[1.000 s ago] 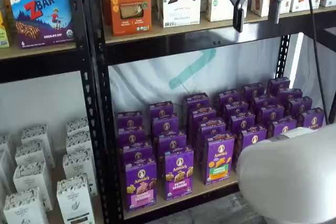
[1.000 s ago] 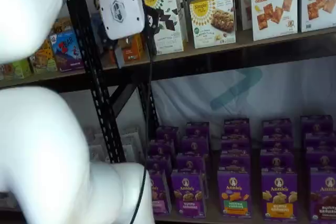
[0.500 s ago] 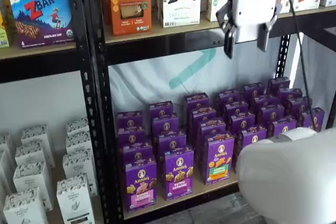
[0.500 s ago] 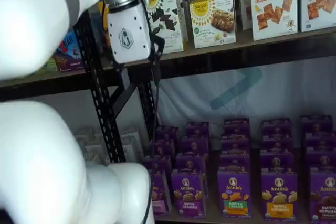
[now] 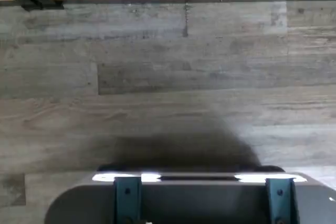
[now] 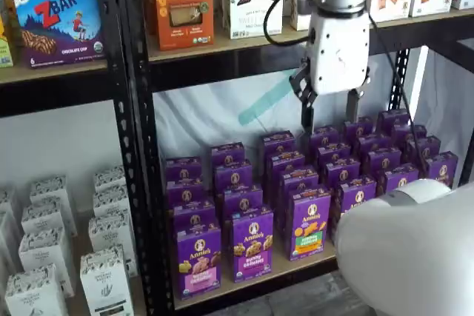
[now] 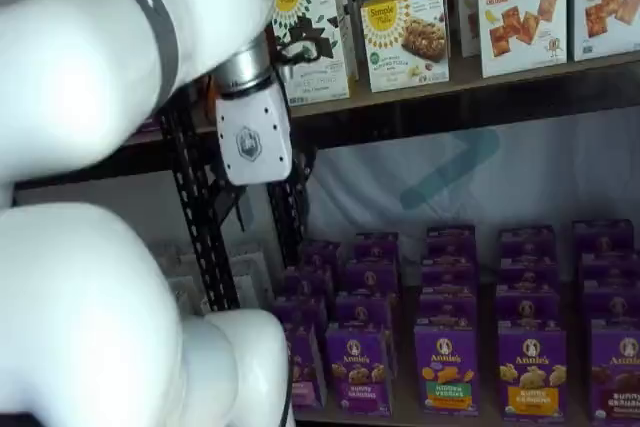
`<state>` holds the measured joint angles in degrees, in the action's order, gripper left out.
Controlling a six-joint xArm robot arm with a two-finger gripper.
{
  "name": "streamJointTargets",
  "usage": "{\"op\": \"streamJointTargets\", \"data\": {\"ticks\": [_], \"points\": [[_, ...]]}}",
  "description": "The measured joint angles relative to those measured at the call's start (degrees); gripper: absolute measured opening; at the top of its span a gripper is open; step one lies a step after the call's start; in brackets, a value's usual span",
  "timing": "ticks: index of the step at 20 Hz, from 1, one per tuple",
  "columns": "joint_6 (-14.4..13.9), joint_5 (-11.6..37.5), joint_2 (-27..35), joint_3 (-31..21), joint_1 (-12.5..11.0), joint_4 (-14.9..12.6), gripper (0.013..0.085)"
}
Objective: Pick up the purple box with a pink patch in the middle, on the bottom shelf, the first box from the left
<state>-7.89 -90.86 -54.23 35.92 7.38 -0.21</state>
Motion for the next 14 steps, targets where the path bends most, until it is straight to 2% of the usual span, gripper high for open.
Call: {"op": "streamJointTargets", "data": {"ticks": [3,6,8,14], "points": [[0.0,3.9,-0.5,-3.6,-0.1,1.8,0.0850],[-0.6,6.0,0.6,-5.7,0.7,2.0,0.0850],[1.0,6.9,1.7,-6.7,-0.8,4.7,0.0850],[1.2,13.4,3.3,-10.6,-0.5,4.5,0.0850]]}}
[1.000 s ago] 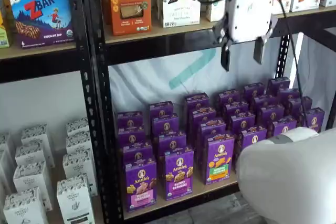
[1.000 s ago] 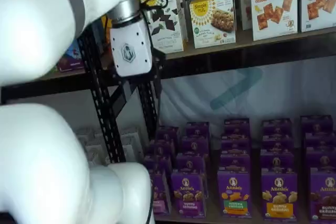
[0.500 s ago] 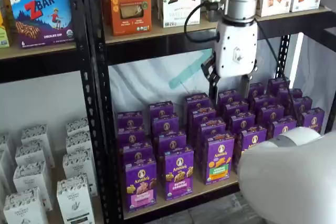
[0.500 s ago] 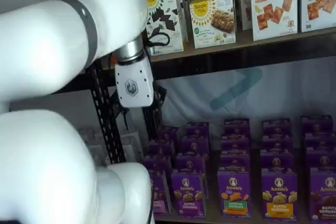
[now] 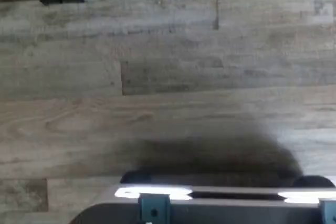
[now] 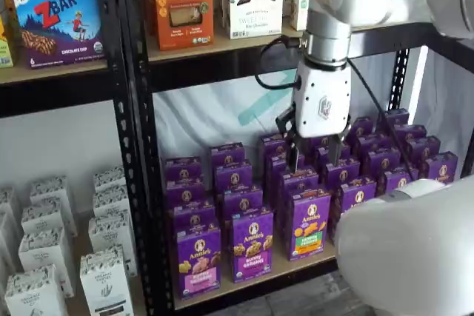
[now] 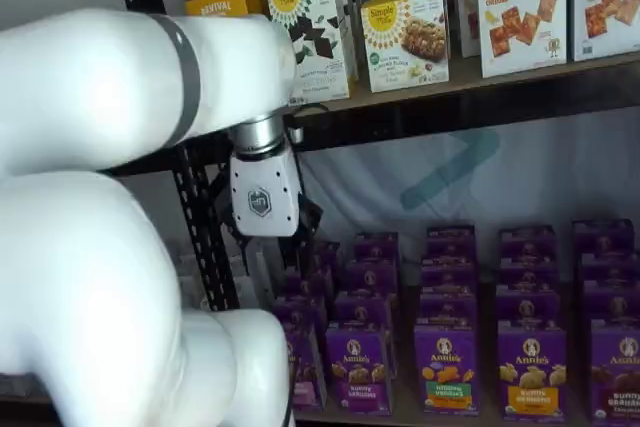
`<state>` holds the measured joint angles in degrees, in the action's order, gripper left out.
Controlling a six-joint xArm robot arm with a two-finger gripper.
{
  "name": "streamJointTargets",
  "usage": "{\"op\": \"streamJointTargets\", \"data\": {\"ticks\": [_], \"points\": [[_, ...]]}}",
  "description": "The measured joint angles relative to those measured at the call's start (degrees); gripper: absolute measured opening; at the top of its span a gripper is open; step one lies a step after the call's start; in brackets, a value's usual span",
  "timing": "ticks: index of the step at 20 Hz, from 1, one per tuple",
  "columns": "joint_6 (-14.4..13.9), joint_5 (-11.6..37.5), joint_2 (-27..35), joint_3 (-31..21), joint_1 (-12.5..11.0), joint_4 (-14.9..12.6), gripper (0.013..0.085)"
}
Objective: Pick up the purple box with a pink patch in the middle, on the bottom shelf, the first box from the left
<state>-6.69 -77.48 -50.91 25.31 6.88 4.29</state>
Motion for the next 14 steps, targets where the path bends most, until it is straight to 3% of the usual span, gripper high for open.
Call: {"op": "streamJointTargets", "data": {"ticks": [5,14], "points": [[-2.6,5.3,2.8,-1.9,2.1,-2.8,0.0850],[-5.8,14.7,10.6,-4.5,4.9,-4.3,0.0850]]}}
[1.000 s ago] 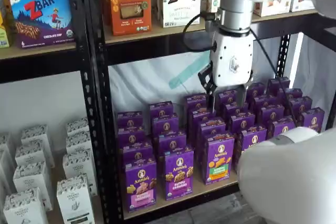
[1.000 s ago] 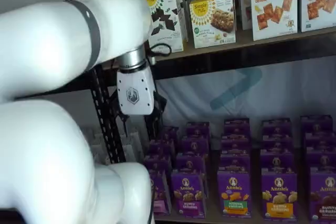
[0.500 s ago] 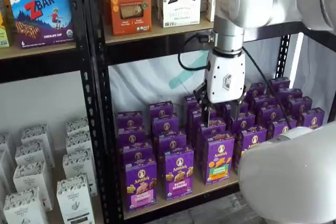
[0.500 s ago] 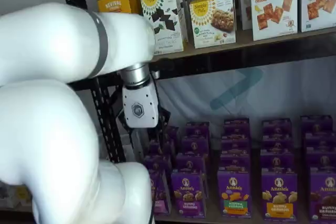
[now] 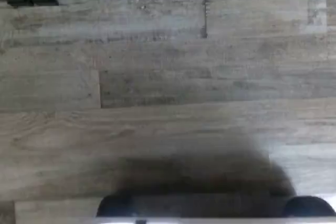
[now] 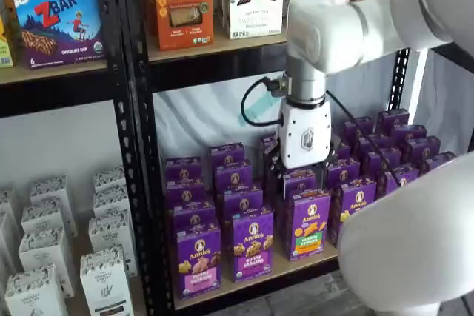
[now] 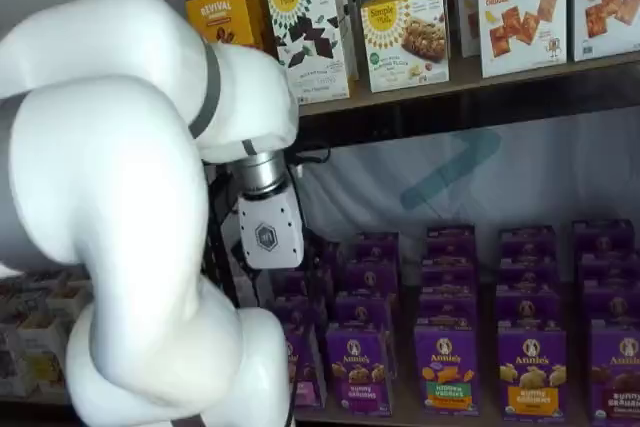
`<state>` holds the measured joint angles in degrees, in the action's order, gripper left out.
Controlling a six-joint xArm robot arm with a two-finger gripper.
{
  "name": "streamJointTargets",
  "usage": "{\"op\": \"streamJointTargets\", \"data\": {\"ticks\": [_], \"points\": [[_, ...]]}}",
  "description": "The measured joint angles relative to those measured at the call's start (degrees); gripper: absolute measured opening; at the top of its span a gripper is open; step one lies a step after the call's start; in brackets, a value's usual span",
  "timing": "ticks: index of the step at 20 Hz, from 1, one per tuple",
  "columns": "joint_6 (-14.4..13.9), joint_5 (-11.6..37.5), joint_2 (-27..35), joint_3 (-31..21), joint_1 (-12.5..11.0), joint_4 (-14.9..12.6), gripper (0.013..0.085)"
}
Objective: Pick up the purple box with a pink patch in the middle, on the bottom shelf, the first box from the left
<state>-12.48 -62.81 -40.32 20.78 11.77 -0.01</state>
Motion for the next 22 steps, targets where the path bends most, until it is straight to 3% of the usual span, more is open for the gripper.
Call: {"op": "streamJointTargets", "data": {"ticks": [5,10,13,17,22], "points": [[-1.3,9.5,4.4,-3.0,0.7,-1.0,0.0850],[-4.5,19.5,10.8,-4.9,2.0,-3.5,0.0850],[-6.1,22.1,16.4,-4.0,2.9,-4.3,0.0850],[-6.9,26.5,23.6,-3.0,4.0,-3.8,0.0850],[-5.9,31.3,30.7,-1.9,4.8,-1.6,0.0850]]}}
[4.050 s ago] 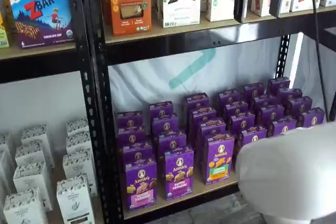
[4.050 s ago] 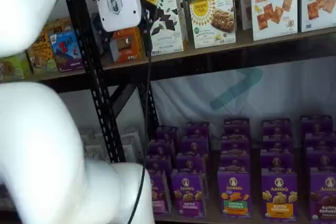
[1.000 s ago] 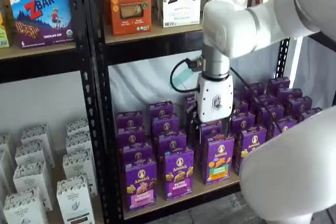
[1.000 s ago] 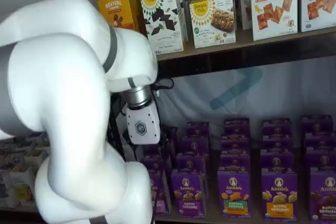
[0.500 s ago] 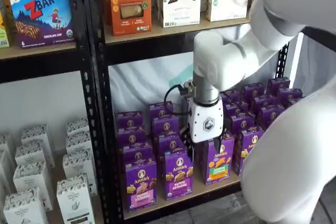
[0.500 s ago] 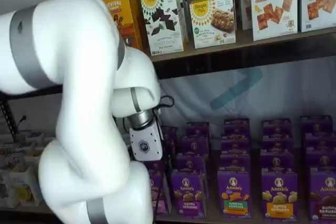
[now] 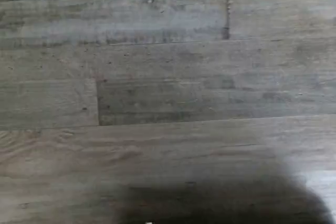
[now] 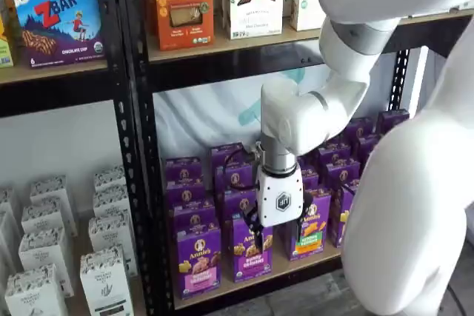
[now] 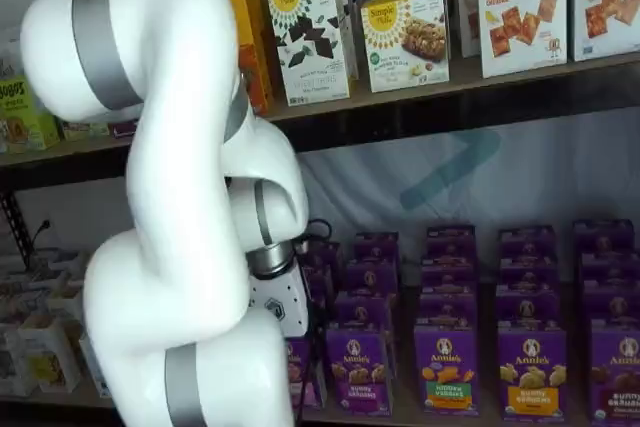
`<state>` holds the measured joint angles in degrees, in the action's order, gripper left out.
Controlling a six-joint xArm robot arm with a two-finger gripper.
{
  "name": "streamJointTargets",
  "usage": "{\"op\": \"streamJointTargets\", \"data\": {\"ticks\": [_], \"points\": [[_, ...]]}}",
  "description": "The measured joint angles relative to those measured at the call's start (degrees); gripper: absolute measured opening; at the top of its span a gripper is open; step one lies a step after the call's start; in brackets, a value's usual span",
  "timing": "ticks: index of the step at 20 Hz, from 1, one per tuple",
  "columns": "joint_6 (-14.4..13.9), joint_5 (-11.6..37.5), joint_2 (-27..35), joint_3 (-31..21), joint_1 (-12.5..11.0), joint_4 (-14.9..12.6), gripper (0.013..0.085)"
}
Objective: Pick up the purple box with a pink patch in the middle, on the bottom shelf, the first box from the left
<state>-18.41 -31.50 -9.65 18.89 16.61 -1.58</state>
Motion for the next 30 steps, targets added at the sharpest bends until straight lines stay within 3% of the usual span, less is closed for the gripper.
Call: {"op": "streamJointTargets", "data": {"ticks": [5,9,14,26,30], "points": [[1.7,4.8,5.8,1.2,0.5,2.5,0.0850],[5.1,6.7,9.9,3.0,1.3,7.0,0.0850],[3.3,7.6,15.4,6.5,1.9,5.6,0.0850],[4.7,9.7,28.5,17.8,1.7,6.8,0.0850],[6.7,10.3,32.7,22.5,2.1,9.3,0.0850]]}}
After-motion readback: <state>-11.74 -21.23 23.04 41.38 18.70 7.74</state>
